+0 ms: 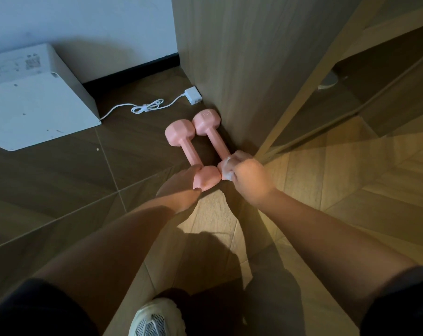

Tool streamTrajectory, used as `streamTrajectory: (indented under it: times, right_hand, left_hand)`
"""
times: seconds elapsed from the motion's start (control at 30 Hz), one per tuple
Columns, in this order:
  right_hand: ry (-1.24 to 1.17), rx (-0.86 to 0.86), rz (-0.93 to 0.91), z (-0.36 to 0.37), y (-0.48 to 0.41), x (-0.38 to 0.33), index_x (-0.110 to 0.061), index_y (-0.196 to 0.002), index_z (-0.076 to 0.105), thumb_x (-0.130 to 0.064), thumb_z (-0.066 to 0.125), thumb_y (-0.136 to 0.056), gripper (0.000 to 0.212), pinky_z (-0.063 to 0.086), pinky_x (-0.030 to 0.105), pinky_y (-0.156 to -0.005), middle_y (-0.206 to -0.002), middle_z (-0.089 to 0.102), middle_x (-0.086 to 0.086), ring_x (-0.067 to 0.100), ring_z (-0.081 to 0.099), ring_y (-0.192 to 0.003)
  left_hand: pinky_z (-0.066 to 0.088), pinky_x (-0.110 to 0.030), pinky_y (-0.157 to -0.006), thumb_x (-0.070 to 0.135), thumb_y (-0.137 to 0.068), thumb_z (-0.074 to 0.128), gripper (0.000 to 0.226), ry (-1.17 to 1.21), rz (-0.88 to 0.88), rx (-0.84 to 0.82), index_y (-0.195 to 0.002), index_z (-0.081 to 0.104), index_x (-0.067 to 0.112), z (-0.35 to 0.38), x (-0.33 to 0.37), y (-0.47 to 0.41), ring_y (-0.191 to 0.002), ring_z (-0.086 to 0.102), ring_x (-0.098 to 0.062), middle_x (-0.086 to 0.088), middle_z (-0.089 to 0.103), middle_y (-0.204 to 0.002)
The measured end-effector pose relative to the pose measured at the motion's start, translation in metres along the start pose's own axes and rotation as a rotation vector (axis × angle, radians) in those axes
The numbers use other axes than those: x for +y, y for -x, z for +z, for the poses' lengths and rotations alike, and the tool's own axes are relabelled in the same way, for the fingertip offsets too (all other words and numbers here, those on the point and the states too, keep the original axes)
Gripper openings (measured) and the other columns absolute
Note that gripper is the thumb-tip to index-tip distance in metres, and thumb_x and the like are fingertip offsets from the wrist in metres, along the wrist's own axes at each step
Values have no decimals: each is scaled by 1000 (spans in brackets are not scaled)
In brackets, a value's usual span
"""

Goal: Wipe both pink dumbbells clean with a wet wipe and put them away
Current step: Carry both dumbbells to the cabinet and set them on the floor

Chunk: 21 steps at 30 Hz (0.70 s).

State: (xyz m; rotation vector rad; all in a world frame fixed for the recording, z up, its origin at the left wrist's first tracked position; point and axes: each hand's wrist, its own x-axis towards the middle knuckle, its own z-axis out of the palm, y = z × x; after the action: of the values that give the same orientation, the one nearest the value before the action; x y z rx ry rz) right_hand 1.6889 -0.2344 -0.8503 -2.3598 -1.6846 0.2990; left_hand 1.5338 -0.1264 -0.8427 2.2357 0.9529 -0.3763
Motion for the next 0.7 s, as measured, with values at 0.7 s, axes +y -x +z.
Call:
streamTrajectory:
  times: [0.7]
  right_hand:
    - [-1124, -305, 608, -62, 20, -17, -16, -105, 65, -24, 63, -95, 13, 55, 27, -81, -98, 71, 1, 9, 69, -80]
  left_hand:
    - [59, -29, -71, 19, -96, 62, 22, 676, -225, -168, -109, 66, 1, -66, 50, 26, -76, 65, -21, -18, 66, -93]
